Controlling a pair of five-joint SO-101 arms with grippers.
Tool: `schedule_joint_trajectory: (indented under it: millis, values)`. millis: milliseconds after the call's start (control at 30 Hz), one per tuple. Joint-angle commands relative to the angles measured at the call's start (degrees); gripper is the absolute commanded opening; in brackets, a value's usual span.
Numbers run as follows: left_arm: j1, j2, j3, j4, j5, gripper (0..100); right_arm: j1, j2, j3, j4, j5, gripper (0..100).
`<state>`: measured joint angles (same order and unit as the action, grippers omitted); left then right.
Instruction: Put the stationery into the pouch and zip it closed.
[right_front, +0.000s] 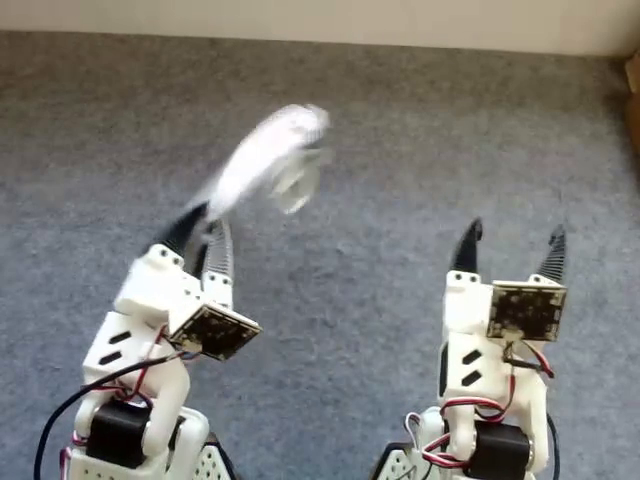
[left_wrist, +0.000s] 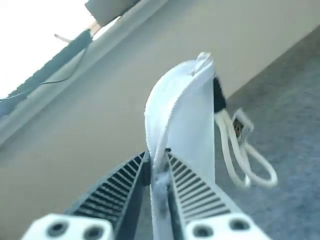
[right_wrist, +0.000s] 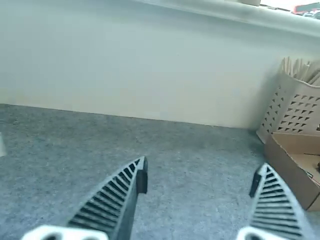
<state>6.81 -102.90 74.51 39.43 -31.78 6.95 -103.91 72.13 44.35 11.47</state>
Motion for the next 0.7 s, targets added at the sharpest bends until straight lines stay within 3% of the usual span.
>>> schedule_joint_trajectory:
  millis: [0, 167, 267, 433, 667]
  values:
    - [-4.0, -0.75, -2.59, -5.98, -4.04, 0, 0.04, -0.31, -1.19, 0.4, -0.44, 31.5]
    - [0.4, -0.66, 0.84, -4.04, -6.86, 1, -0.13, -0.31, -1.19, 0.4, -0.53, 31.5]
    - [3.38, -0.66, 5.85, -2.55, -8.7, 7, -2.24, -0.31, -0.92, 0.4, -0.26, 31.5]
    - [6.2, -0.66, 9.1, 0.0, -0.53, 17, -7.34, -0.31, -0.66, 0.4, -0.09, 31.5]
    - [14.73, -0.66, 1.54, 7.74, 11.69, 18, -8.04, -0.31, -0.66, 0.22, -0.09, 31.5]
